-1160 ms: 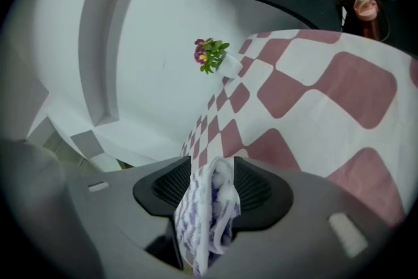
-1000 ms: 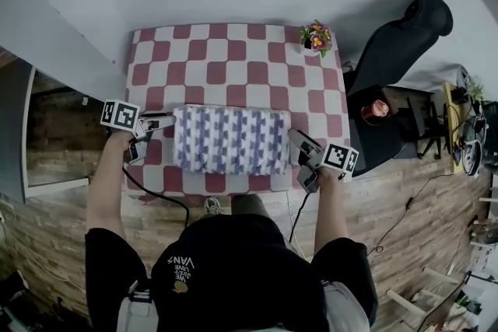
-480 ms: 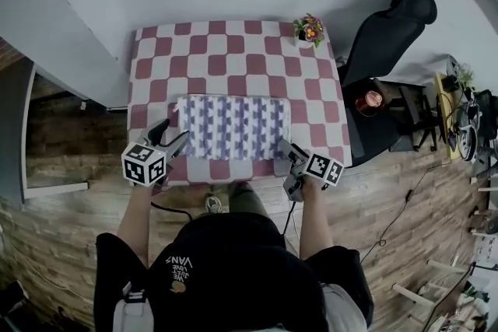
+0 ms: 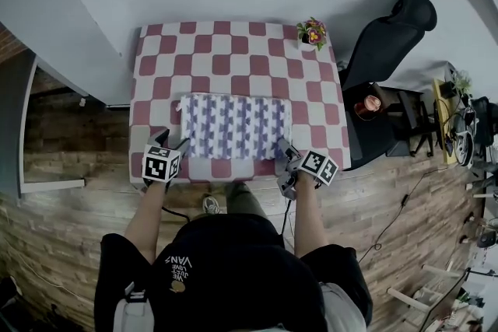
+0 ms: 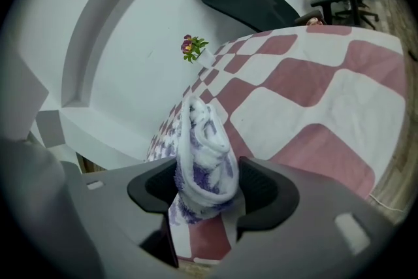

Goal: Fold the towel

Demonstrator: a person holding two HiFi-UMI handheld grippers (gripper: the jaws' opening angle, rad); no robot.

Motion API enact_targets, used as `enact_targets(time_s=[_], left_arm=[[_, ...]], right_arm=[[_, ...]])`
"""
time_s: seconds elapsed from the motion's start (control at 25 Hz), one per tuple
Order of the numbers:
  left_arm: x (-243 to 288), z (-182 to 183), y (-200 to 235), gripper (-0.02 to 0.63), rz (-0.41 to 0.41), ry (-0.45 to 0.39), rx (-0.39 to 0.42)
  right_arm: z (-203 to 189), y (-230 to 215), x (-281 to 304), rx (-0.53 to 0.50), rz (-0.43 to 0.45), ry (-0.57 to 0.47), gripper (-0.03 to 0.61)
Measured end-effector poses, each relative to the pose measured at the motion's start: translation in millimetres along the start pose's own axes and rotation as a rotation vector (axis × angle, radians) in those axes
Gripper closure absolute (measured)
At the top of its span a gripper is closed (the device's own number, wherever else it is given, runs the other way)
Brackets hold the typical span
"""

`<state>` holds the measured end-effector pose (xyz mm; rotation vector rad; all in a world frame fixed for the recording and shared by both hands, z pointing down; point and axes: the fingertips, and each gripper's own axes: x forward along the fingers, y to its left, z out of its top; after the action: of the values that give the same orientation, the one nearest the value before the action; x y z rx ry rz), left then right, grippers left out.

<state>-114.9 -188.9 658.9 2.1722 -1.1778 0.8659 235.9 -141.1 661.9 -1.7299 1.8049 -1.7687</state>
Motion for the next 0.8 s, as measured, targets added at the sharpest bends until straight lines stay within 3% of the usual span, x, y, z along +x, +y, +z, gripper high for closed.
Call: enact_targets(time_s=[0.2,0.36,0.56,0.68,0.8], left_arm=[[13.5,-6.1,-2.0,0.341,0.009,0.02,-0.027],[12.8,-6.2,-0.7,0.341,0.018,0.006,-0.063],[8.6,-8.1,1.5,0.341,0.025,-0.019,-0.131],[5.2,-6.9,1.6,0.341,0.02,-0.026,-0.137],[-3.4,-3.9,3.0,0.339,0.003,-0.057,-0.162]], right_arm=[[-3.8,-0.6,5.9,-0.039,-0.03,0.035,0.338],[-11.2,3.8,17.3,0.012,0.007,0.044,0.454],[-7.4,5.8,13.8,0.005,0.009,-0.023,0.516],[-4.2,13.5,8.3,-0.078,-0.023,-0.062,0.526],[1.1,28.8,1.7,-0.236,-0.078,-0.09,0.531]])
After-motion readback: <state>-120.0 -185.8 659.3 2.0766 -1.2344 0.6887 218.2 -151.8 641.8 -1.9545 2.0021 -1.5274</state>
